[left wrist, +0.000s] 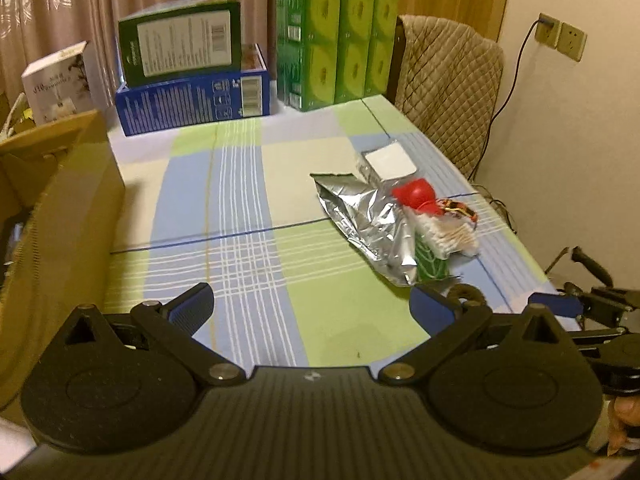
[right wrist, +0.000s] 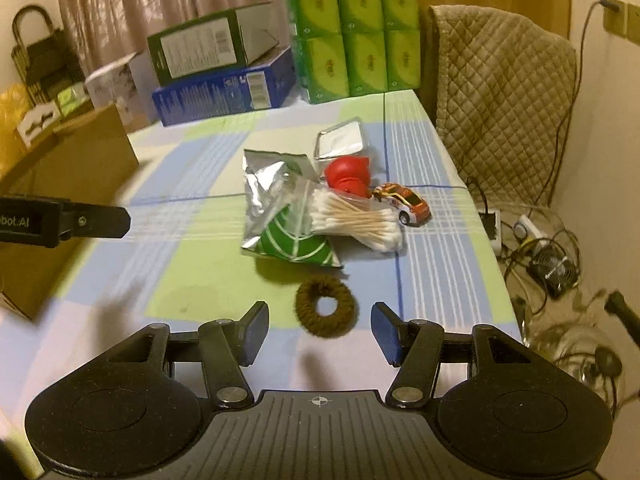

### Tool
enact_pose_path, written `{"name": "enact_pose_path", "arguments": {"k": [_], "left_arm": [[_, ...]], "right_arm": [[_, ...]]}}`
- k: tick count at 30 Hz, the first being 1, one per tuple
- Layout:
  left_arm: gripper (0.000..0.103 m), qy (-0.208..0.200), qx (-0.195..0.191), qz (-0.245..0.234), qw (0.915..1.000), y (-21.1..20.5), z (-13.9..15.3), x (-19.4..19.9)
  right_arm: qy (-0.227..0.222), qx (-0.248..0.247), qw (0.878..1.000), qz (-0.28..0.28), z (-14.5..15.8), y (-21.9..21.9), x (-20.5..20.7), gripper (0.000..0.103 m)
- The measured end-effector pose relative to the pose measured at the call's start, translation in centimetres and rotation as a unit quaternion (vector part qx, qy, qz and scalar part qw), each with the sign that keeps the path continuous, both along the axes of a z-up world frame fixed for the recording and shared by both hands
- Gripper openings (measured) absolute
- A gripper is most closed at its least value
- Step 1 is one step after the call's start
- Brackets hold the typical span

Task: Organize objects
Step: 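Move both tools back from the box toward the remaining items, then grasp the brown hair tie with the right tool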

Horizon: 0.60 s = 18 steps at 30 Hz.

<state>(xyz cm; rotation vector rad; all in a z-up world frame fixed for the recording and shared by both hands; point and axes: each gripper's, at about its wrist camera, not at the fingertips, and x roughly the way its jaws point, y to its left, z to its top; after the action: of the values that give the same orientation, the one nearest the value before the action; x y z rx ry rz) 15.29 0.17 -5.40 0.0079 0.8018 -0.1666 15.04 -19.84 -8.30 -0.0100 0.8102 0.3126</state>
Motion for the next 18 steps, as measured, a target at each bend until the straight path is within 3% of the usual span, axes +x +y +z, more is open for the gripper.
{"name": "enact_pose_path", "arguments": {"k": [5, 11, 18], "left_arm": [[0.102, 0.002, -0.004, -0.005, 1.0, -0.3, -2.2, 2.2], [0.102, 0.013, -0.049, -0.005, 0.9987, 0.0, -2.8, 4.0], [0.102, 0.027, -0.044, -0.003, 0.9987, 0.1, -3.6, 4.9]], "right_arm": [[0.0, -0.015, 1.0, 0.019, -0.9, 0.8, 1.4, 0.055], [0.012, -0.05, 0.998, 0.035, -2.1, 2.7, 3.0, 0.055], [0.034, -0.053, 0.998, 0.011, -2.9, 2.6, 3.7, 0.052]]}}
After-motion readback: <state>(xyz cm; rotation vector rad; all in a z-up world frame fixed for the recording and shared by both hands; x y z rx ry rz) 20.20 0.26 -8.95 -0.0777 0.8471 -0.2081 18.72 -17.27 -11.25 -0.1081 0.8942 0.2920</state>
